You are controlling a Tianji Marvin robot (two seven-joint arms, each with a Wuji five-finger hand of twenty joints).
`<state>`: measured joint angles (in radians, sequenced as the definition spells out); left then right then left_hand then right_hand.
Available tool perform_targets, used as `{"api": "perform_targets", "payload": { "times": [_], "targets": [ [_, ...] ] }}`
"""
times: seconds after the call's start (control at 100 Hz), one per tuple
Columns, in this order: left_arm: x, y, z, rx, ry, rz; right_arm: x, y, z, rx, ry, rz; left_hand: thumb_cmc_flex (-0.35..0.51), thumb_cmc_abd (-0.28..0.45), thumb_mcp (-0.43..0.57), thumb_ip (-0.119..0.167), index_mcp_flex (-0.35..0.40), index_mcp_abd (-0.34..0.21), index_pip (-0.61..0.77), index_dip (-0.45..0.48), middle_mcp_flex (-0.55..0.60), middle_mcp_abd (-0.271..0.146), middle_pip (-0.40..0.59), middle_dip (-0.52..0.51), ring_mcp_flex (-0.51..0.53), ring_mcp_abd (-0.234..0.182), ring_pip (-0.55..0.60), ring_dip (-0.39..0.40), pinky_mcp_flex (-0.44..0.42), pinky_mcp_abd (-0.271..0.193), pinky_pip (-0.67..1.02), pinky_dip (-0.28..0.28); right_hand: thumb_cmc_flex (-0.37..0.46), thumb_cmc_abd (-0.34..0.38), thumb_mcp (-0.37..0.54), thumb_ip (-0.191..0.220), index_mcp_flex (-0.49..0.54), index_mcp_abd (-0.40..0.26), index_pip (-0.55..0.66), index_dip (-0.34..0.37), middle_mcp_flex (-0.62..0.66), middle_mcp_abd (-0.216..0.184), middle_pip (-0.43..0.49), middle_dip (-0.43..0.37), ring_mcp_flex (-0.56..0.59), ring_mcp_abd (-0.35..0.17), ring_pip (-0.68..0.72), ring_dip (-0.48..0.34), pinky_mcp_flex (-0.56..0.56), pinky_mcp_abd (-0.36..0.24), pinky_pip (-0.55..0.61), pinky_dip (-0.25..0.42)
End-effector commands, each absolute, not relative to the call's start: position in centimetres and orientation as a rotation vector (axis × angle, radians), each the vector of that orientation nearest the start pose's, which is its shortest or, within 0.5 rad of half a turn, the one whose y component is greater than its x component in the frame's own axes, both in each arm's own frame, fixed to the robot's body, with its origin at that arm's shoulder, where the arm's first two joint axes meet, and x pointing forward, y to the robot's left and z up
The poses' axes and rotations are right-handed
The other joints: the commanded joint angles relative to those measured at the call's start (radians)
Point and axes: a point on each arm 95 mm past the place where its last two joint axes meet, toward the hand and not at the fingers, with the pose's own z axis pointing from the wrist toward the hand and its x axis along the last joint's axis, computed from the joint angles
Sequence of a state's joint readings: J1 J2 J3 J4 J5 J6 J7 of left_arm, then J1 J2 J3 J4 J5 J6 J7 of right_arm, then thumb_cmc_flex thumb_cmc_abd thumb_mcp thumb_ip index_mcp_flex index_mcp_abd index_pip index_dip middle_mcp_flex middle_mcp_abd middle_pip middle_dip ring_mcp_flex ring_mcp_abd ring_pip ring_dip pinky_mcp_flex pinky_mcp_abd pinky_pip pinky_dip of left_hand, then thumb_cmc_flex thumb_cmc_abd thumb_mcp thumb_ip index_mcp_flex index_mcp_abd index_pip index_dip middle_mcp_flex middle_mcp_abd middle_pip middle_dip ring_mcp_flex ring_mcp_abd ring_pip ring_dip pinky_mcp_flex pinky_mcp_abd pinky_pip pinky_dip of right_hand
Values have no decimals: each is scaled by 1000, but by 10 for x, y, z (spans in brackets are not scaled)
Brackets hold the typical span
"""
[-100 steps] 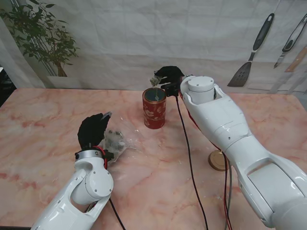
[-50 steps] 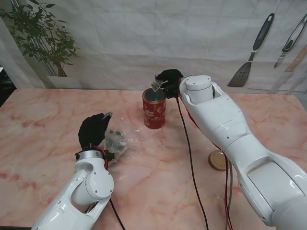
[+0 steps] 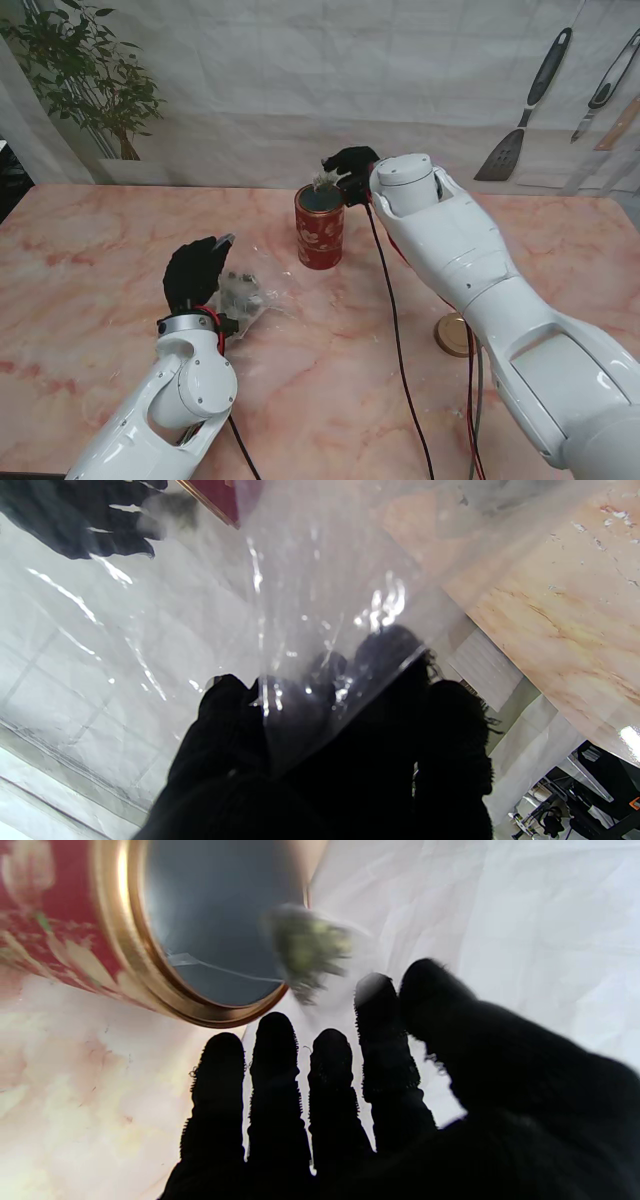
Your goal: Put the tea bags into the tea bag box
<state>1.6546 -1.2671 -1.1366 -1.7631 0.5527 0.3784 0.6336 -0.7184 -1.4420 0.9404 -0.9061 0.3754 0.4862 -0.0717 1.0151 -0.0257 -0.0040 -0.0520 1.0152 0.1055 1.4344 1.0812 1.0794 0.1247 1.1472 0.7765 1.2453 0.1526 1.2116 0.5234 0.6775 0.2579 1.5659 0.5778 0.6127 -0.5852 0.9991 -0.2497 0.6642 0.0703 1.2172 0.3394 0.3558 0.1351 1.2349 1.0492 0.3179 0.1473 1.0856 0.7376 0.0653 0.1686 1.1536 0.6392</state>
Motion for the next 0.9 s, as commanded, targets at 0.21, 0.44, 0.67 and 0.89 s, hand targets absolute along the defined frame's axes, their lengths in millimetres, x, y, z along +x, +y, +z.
{"api": "perform_targets", "payload": {
  "times": [0.21,0.44,0.67,0.89],
  "targets": [
    [366,-41,-276,-1532,492,-1699,600,106,-224,-2587,-626,-1671,103,57,4,28,9,23,47,6,-19,-122,-13,-6,22,11,-4,3,17,-39,13,-4,-145,-60,54,0,-23,-18,-48,25,-37,-22,14,16,0,-26,21,21,-4,14,-15,-10],
    [367,-40,-275,-1530,491,-1694,597,103,-218,-2589,-625,-1699,102,58,4,28,9,23,47,6,-18,-124,-14,-7,22,9,-4,3,17,-39,13,-3,-150,-56,54,5,-27,-20,-61,30,-43,-25,11,15,-4,-28,20,21,-6,10,-16,-10],
    [368,-39,-275,-1539,490,-1685,588,95,-209,-2626,-675,-1747,103,57,4,28,9,23,47,6,-19,-124,-14,-6,22,8,-4,3,17,-39,13,-3,-146,-56,57,8,-47,-29,-79,34,-60,-30,4,8,-11,-28,17,21,-8,7,-19,-12],
    [368,-40,-274,-1540,495,-1685,575,82,-207,-2669,-745,-1789,103,57,4,28,9,23,47,6,-19,-123,-14,-6,22,8,-4,3,17,-39,13,-3,-149,-51,62,14,-71,-46,-109,34,-64,-28,-3,-8,-9,-26,16,19,-7,12,-21,-12]
  ]
}}
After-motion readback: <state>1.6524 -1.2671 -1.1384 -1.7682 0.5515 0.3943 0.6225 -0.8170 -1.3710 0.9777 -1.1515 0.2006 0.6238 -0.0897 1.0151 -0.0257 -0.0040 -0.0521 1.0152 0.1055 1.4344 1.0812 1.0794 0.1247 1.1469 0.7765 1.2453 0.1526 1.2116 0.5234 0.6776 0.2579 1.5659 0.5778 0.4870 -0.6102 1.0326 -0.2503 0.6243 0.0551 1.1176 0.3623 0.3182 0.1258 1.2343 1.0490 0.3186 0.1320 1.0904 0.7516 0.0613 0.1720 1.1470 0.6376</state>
